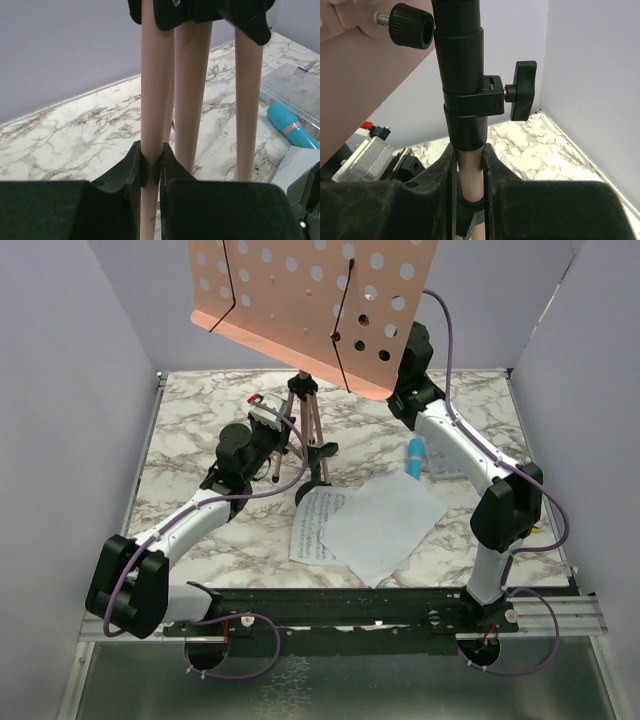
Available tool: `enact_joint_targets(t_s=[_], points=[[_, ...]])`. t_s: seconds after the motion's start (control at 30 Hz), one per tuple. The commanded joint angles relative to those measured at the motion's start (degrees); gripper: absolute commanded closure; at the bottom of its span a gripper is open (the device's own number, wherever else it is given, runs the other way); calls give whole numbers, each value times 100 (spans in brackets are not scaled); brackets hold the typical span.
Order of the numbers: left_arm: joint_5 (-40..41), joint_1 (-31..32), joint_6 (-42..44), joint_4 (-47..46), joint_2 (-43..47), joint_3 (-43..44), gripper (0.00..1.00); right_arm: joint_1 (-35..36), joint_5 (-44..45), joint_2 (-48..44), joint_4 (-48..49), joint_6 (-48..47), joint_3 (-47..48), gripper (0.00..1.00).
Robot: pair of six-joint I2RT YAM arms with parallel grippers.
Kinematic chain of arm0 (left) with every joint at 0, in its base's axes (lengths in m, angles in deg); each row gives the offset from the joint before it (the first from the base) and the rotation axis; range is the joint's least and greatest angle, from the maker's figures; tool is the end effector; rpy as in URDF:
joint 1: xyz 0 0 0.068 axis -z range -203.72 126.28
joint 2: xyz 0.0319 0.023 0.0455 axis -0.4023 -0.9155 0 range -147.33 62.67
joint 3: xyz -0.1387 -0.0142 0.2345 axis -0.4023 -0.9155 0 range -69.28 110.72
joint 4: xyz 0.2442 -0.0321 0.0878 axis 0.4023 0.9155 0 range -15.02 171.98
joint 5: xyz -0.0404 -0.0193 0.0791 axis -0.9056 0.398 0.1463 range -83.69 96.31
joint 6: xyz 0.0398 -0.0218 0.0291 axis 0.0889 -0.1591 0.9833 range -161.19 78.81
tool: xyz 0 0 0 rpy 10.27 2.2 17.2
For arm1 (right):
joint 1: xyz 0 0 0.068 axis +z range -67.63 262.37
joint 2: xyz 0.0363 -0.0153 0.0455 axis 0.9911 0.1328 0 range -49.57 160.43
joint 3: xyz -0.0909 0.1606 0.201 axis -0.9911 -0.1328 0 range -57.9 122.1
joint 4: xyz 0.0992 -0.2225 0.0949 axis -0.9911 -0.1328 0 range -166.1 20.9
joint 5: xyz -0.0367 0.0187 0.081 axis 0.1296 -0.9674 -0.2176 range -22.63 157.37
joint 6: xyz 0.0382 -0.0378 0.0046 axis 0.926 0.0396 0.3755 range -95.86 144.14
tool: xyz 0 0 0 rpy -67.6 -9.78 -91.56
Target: Set up the instrument practice props
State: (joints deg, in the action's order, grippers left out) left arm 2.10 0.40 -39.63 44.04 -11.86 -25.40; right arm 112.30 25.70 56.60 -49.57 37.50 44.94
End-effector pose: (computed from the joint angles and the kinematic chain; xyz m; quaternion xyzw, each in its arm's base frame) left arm 0.2730 -0.1251 0.2952 0.1820 0.6814 -0.1640 0.6897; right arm 0.3679 0.2392 0.4408 -0.3624 0.5143 0.4742 0.6159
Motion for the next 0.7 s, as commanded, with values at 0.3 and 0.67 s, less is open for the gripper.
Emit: enact_joint_targets(t_s=[0.3, 0.67], points=[[1259, -136, -557, 475, 171, -592, 100, -250, 185, -413, 1752, 219, 1175, 99], [1453, -133, -857, 307, 47, -694, 100, -260, 229, -384, 1918, 102, 1242, 99]])
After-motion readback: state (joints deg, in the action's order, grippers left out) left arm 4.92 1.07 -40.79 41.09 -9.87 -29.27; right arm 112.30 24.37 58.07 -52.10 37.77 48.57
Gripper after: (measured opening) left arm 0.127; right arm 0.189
